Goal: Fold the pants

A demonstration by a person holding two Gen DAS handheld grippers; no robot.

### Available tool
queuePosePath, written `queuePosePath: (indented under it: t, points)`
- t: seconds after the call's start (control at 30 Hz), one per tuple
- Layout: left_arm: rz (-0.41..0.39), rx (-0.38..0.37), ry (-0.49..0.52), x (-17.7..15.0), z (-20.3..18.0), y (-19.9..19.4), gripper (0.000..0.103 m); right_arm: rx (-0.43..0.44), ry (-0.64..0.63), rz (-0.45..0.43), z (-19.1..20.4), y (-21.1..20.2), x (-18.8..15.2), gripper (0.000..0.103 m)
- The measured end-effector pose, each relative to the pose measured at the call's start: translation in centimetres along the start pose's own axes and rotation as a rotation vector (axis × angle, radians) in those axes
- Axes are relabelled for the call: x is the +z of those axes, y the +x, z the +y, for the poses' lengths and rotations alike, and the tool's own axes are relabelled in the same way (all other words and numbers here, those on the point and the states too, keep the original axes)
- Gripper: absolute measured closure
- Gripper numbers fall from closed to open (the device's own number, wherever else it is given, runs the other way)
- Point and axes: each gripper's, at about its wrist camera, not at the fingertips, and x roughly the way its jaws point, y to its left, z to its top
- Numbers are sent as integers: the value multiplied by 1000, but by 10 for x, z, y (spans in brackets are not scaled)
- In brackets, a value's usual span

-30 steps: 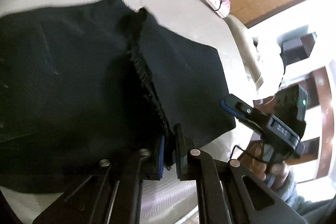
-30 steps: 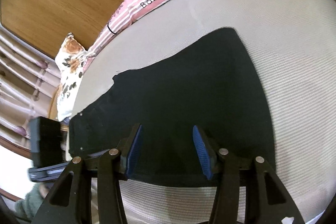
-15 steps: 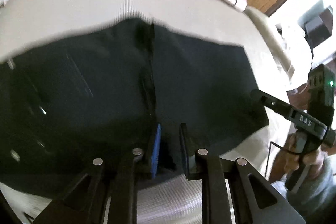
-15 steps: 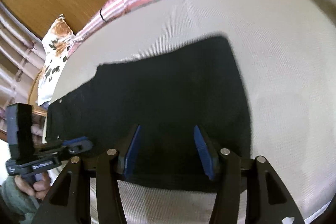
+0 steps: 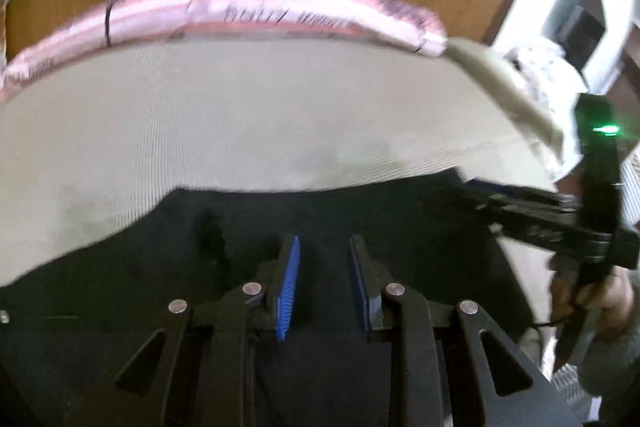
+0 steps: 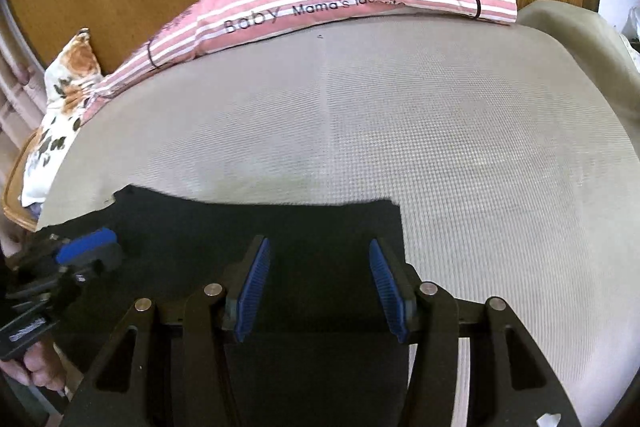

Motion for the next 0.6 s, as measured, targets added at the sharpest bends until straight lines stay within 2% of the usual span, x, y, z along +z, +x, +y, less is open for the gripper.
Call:
queuePosePath:
  t: [0.07,0.13,0.27,0.47,0.6]
  points:
    - [59,25,-43,-3,18,23,77,-1,8,9,-3,8,3,55]
    - [29,0,-41,-4,22,24,77,-4,7,7,-2,11,1,53]
    - [30,42,19,-3,15,27,77,-35,-39,-2,5,12,-3,53]
    - [14,106,88,-17,4,11,74,-38,-48,6,9,-2,-14,53]
    - [5,119,101,-32,0,-8,69,-38,-58,33,13,-13,-36,53]
